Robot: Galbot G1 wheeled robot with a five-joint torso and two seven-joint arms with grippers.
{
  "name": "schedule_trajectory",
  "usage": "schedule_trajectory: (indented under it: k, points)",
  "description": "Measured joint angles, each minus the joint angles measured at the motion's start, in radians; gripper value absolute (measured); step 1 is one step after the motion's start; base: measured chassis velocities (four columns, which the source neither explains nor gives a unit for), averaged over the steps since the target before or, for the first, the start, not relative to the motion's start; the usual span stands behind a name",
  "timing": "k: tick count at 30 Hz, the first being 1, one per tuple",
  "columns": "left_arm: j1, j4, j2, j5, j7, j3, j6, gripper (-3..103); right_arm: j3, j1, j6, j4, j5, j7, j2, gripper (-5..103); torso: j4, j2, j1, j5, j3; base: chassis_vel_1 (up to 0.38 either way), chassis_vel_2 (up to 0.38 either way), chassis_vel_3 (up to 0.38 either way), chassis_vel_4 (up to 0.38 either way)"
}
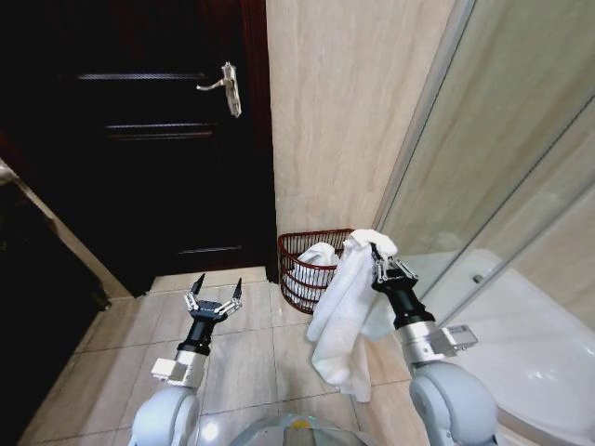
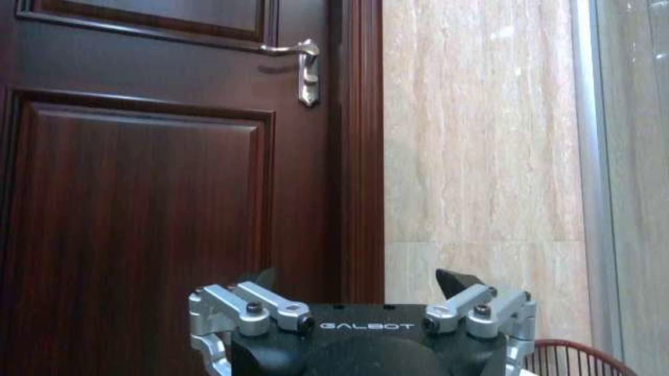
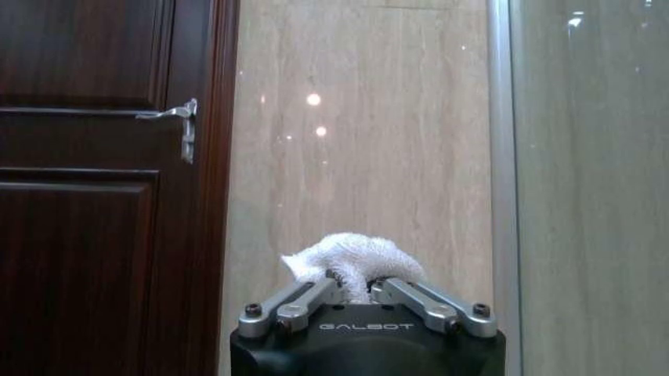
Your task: Discard the used towel into the hamper.
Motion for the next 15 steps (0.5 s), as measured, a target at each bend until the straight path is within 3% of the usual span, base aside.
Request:
schedule_trajectory:
  k: [15]
  points:
    - [0.000, -0.003, -0.001, 0.001, 0.000, 0.001, 0.003, 100, 0.001, -0.001, -0.012, 0.011, -0.002, 0.021, -0.012, 7, 0.0000, 0.059, 0.020, 0.0000, 0.039, 0.000, 0.000, 0.000, 0.000]
